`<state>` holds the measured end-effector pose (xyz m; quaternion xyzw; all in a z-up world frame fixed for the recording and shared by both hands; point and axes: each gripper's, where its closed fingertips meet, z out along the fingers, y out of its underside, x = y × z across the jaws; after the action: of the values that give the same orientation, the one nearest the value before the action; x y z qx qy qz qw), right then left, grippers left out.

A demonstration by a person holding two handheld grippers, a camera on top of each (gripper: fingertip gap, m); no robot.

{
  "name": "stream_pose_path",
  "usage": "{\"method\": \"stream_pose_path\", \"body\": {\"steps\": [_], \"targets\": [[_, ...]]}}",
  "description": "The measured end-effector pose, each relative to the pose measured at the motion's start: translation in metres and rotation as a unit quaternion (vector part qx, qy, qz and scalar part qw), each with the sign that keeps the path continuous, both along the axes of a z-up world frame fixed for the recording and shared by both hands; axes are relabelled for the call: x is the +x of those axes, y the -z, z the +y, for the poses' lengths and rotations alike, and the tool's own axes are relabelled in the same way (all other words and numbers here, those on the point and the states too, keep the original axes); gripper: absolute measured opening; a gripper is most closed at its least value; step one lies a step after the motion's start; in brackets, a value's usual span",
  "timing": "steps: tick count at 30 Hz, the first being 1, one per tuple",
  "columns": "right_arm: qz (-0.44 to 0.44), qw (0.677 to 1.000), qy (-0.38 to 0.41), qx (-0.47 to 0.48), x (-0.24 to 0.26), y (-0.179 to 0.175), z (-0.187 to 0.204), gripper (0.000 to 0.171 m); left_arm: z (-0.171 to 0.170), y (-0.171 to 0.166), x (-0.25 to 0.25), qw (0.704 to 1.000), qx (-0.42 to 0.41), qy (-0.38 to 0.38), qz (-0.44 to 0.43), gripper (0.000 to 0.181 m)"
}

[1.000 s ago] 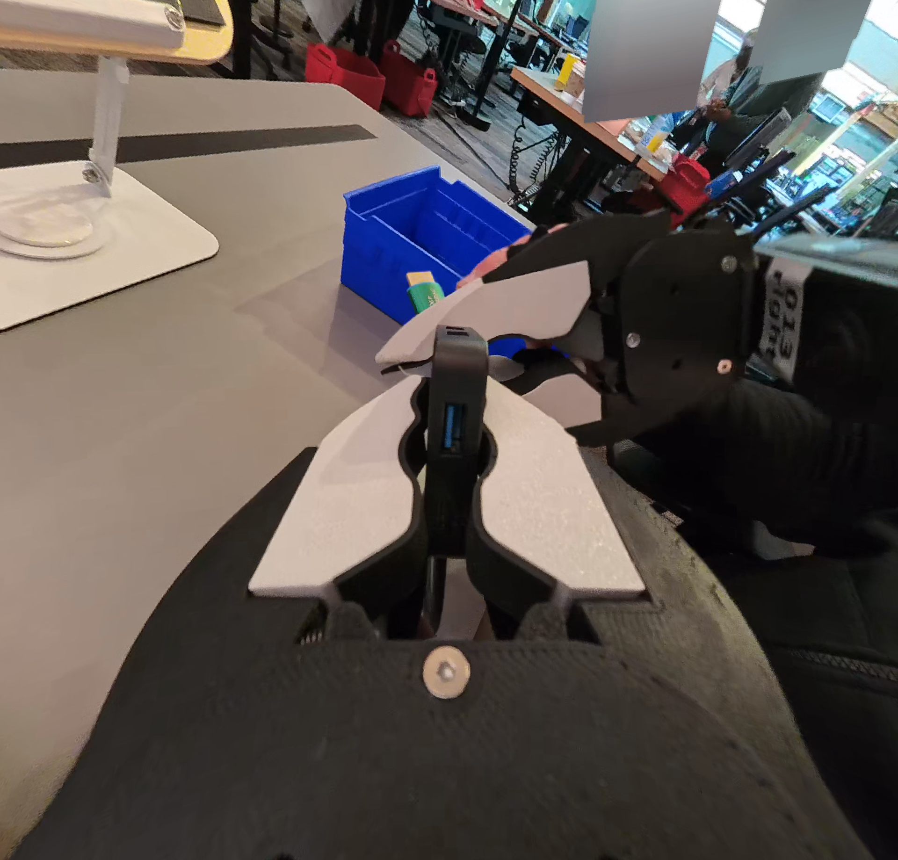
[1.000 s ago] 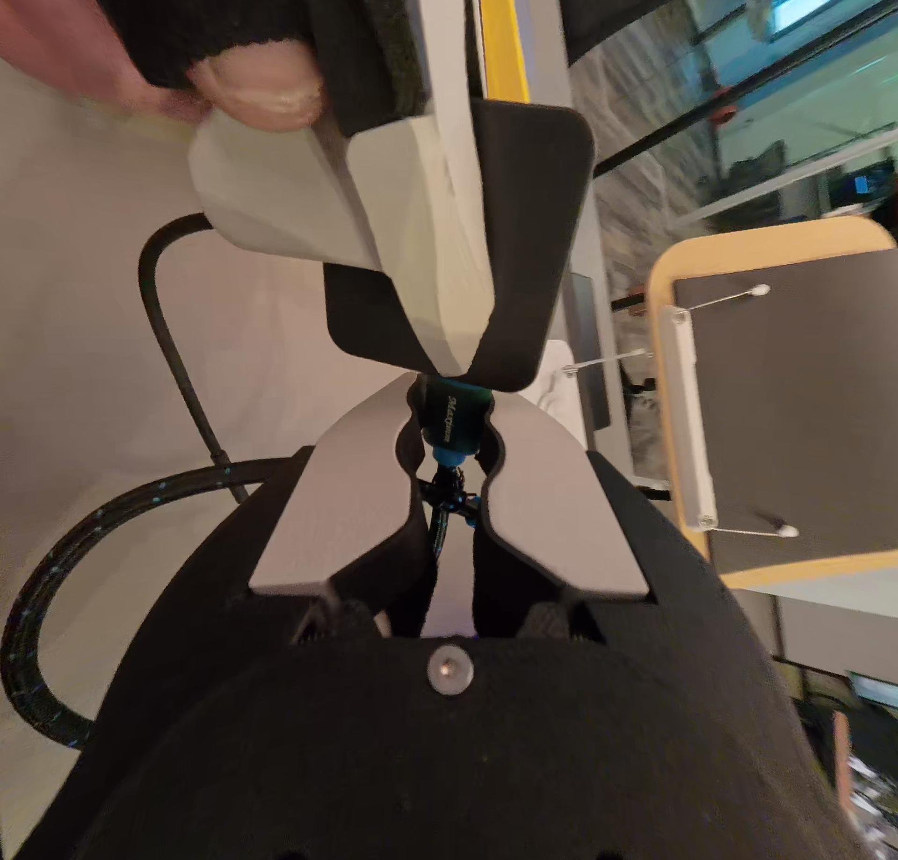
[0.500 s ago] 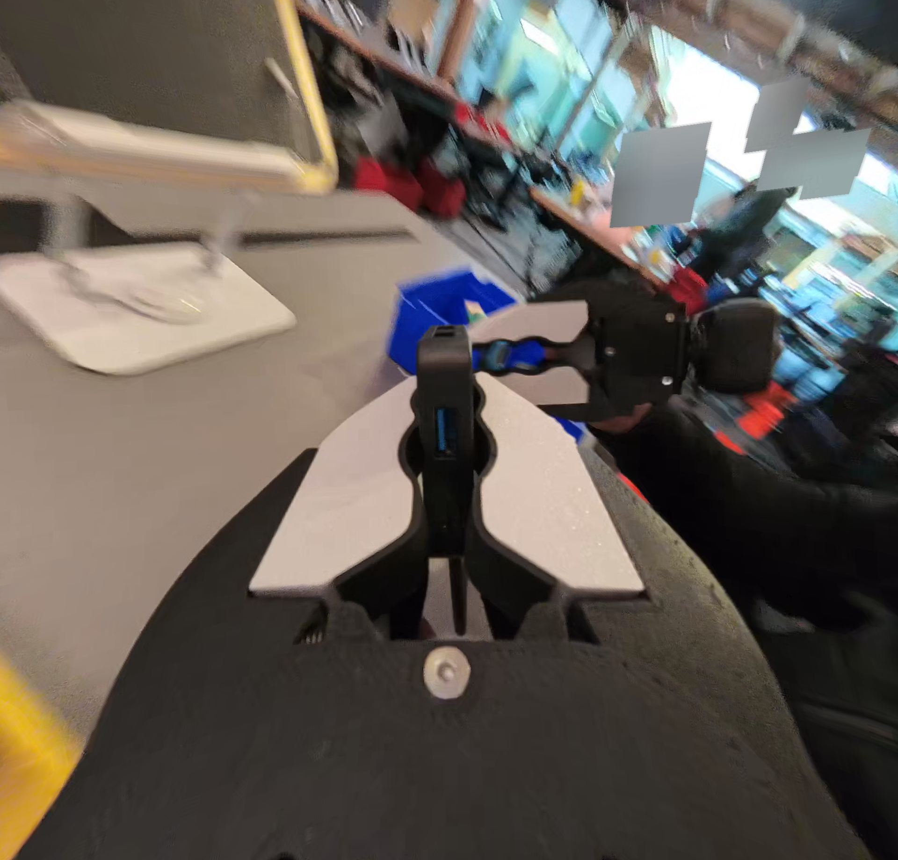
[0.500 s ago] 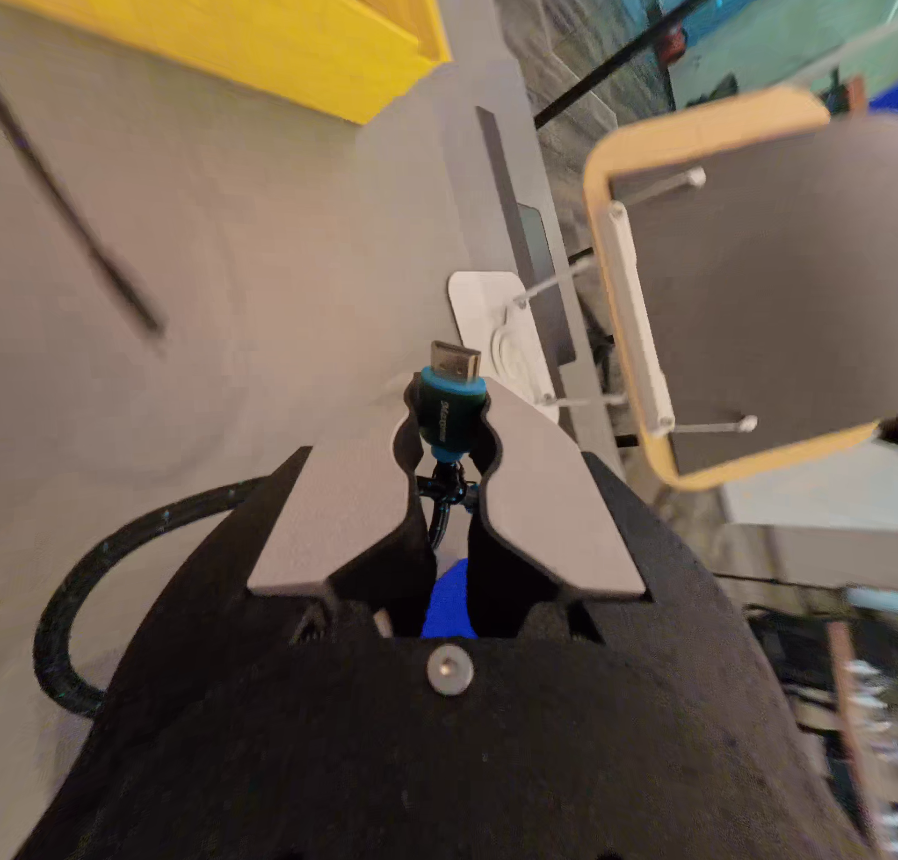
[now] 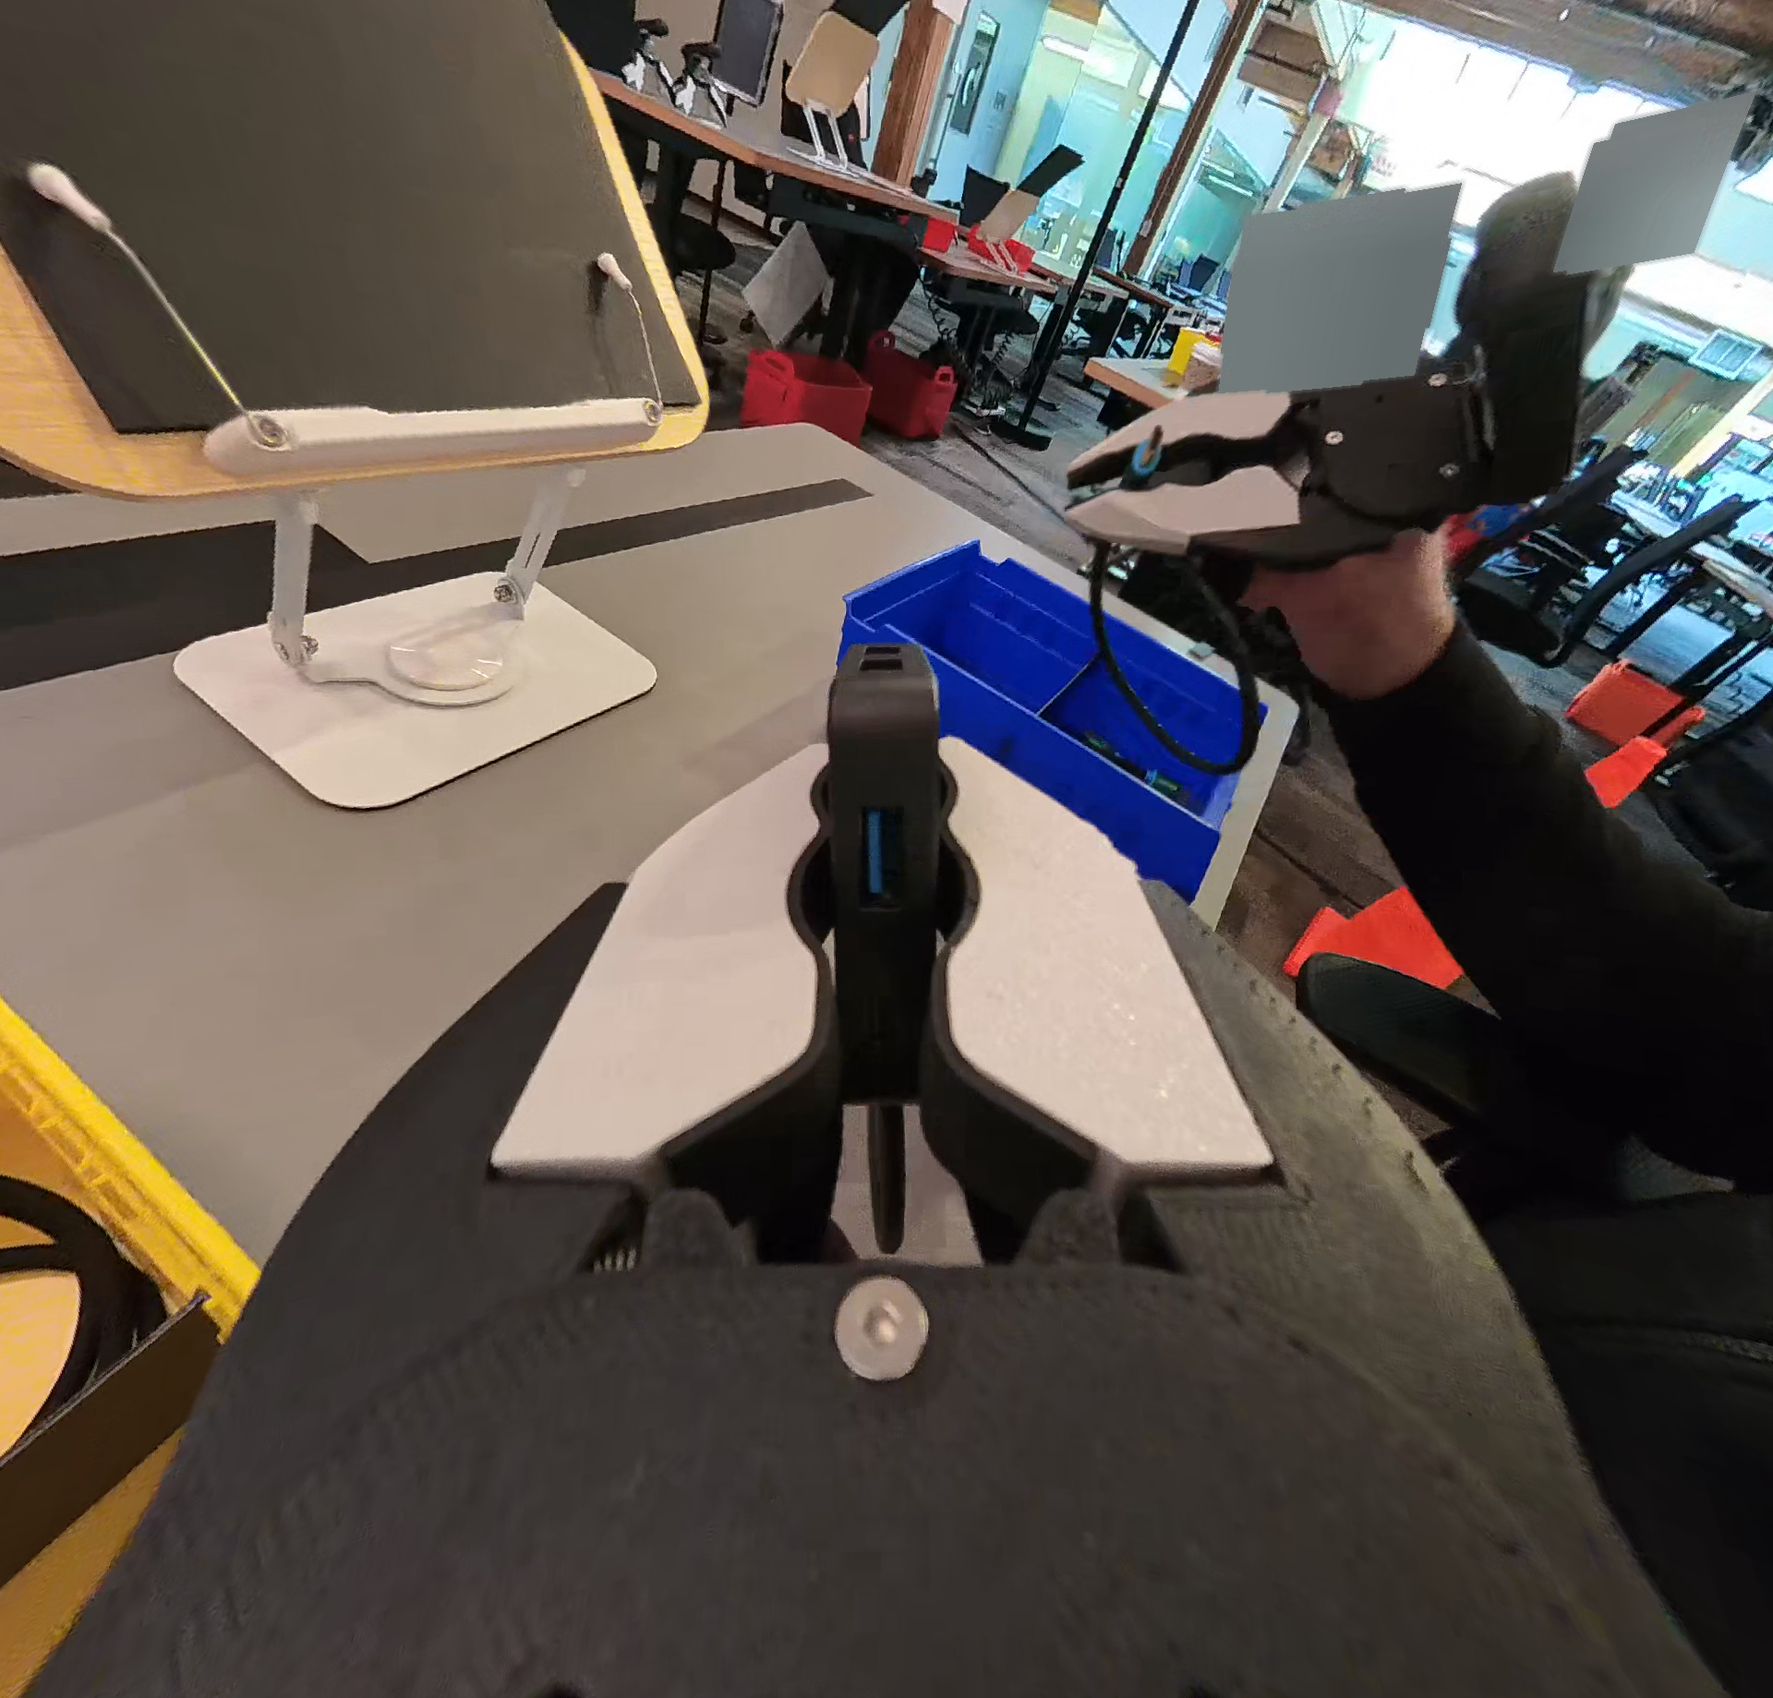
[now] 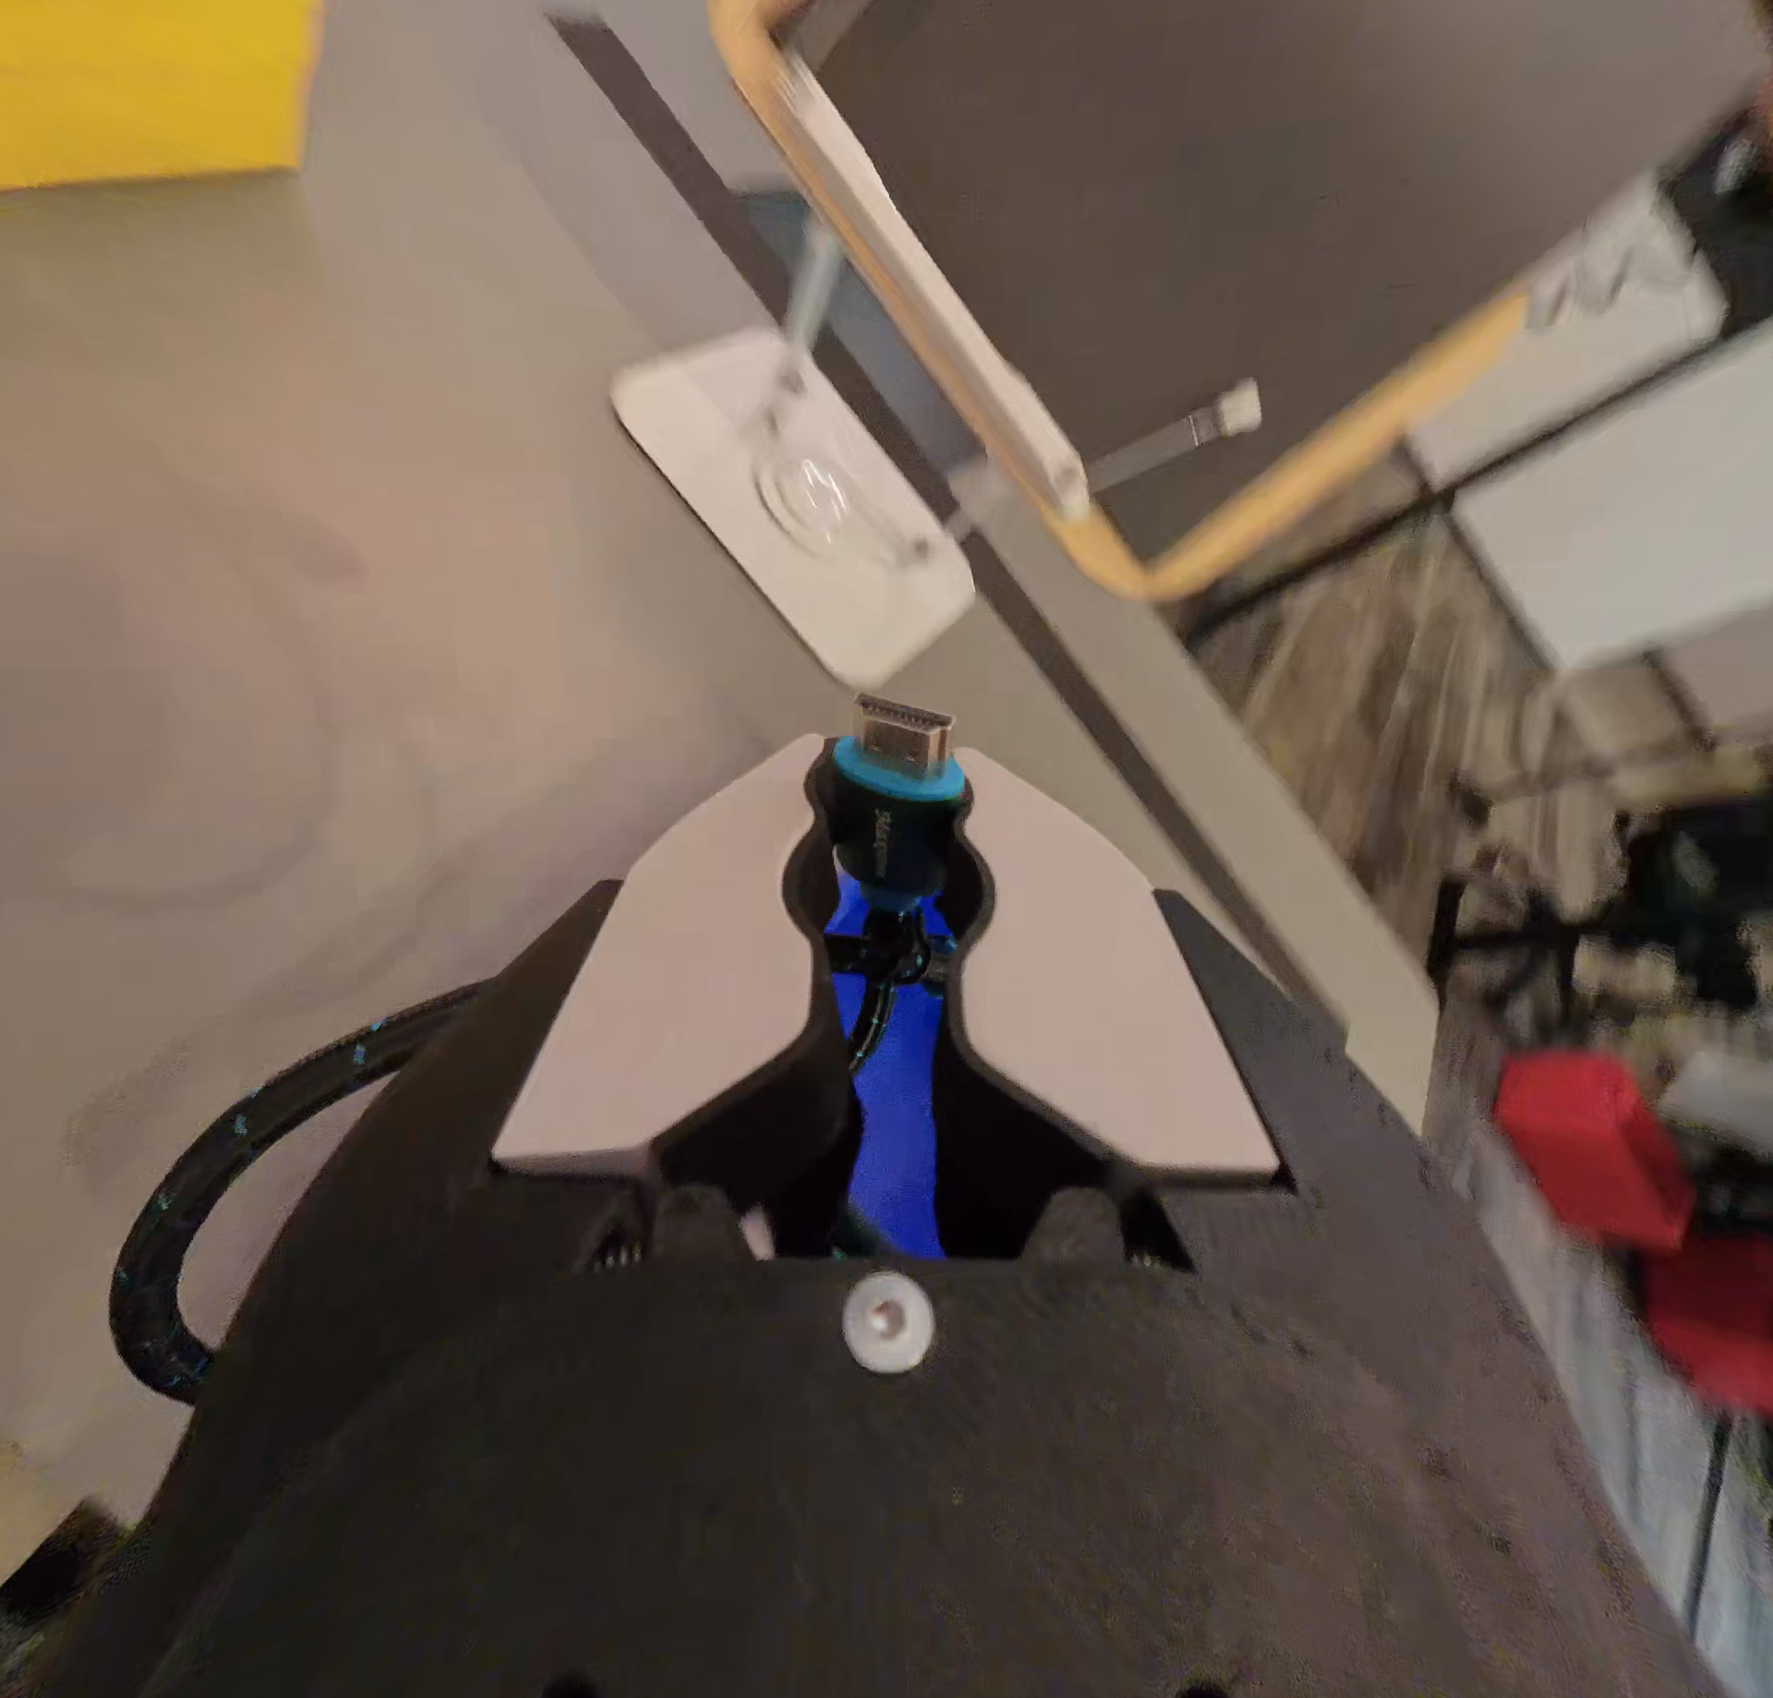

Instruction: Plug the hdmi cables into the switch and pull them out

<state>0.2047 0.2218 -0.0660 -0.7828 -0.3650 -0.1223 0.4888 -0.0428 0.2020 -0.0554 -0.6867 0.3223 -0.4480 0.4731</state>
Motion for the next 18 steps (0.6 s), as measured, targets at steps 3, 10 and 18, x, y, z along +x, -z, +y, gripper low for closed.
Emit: {"method": "stream_pose_path", "body": {"steps": [3,10,18], "targets": [[0.022,0.994,0.103,-0.014,0.069,0.007,-0.004,0.016,-0.002,-0.002,0.000,1.000,0.005,0.009,-0.003,0.014],[-0.021,0.978,0.199,-0.067,0.148,0.089,-0.027,0.017,-0.003,0.002,0.005,1.000,0.005,0.016,0.004,0.014],[-0.019,0.956,0.235,-0.176,0.174,0.152,-0.041,0.020,-0.003,0.010,0.004,1.000,-0.001,0.022,0.014,0.014]]}}
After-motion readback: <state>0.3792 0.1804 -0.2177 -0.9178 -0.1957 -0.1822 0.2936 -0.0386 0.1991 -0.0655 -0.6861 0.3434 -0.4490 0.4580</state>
